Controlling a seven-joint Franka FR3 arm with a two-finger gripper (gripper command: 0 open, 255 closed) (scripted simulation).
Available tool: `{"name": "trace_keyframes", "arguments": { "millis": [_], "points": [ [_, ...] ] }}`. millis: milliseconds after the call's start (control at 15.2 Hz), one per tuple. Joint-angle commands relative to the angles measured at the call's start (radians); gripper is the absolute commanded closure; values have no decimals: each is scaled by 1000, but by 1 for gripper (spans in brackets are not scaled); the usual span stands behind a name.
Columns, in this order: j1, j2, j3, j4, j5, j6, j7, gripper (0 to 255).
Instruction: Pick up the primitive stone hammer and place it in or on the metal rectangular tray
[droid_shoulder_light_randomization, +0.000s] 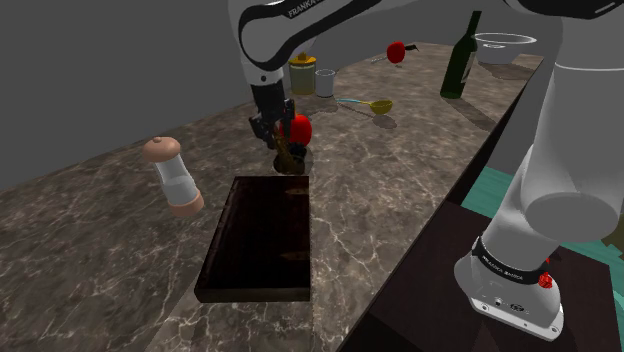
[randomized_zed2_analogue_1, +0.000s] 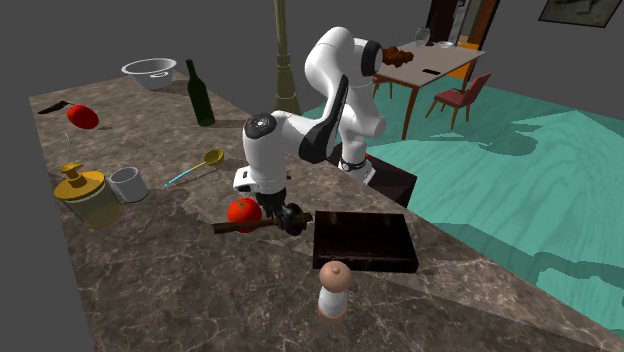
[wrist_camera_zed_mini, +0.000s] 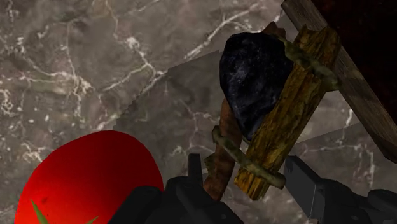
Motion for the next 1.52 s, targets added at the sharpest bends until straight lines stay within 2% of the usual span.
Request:
{"name": "trace_keyframes", "arguments": {
  "millis": [0,924,1452],
  "points": [
    [1,-5,1,21,2,-26,0,255],
    [3,-30,4,177,9,-206,-11,255],
    [75,-141,66,52,38,-196,121,255]
  ]
}}
